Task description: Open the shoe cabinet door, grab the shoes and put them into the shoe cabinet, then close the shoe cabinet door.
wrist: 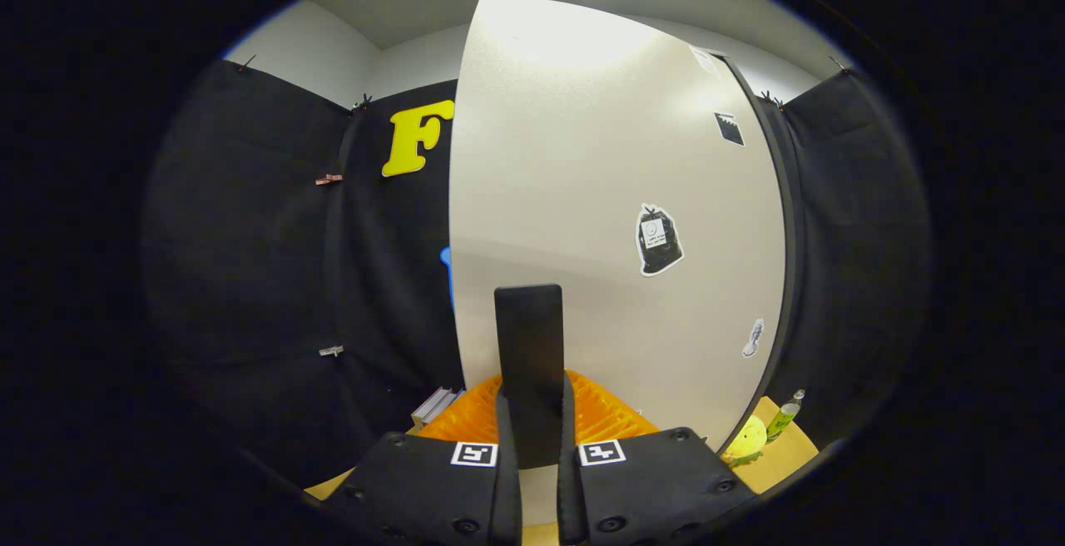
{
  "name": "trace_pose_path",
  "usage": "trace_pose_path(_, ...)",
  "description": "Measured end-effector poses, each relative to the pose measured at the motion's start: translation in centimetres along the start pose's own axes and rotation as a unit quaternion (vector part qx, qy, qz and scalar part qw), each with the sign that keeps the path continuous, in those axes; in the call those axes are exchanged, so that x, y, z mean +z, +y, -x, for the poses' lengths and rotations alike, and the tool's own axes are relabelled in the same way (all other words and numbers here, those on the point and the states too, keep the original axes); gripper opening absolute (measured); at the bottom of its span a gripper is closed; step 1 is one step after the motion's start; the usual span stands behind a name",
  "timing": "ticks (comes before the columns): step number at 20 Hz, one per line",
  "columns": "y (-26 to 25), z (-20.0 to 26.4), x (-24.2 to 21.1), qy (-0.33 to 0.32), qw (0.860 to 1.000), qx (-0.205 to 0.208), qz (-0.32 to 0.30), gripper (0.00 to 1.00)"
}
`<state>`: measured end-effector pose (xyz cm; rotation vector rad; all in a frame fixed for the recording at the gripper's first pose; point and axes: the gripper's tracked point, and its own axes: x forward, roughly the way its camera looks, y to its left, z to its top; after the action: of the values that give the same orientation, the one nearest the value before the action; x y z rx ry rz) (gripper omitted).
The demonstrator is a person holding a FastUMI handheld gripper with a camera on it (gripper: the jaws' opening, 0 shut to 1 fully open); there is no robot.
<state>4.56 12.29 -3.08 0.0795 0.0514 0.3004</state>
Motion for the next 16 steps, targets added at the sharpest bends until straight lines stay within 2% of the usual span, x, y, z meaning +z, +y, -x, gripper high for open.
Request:
trace_pose_path(7,-4.7,7.9,0.4,0.006,1.0,0.009,0.0,0.2)
trace_pose_path(16,-14.5,15.3,1.7,-0.002,0.998,-0.056,-0.006,0.19)
